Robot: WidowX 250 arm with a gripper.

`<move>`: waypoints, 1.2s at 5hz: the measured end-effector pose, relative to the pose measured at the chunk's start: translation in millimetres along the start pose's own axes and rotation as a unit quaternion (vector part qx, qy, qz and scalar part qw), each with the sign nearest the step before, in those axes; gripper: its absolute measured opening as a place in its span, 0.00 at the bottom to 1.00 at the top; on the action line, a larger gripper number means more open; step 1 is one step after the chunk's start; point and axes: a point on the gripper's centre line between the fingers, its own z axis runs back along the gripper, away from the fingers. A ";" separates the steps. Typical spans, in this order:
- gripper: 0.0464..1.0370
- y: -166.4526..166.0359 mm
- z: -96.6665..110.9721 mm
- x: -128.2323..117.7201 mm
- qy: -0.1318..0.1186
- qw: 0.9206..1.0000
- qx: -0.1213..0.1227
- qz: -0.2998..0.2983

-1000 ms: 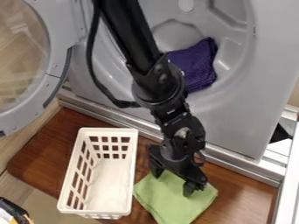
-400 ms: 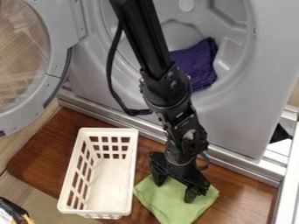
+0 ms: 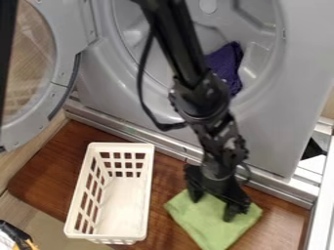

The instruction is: Move the green cloth to the right side of the table.

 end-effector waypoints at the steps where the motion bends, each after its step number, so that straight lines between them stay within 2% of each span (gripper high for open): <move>1: 0.96 -20.3 0.7 6.6 -0.005 0.999 -0.010 -0.036; 3: 0.96 -39.5 0.2 7.2 -0.008 0.997 -0.021 -0.069; 6: 0.96 -58.4 -3.8 23.2 -0.017 0.994 -0.041 -0.096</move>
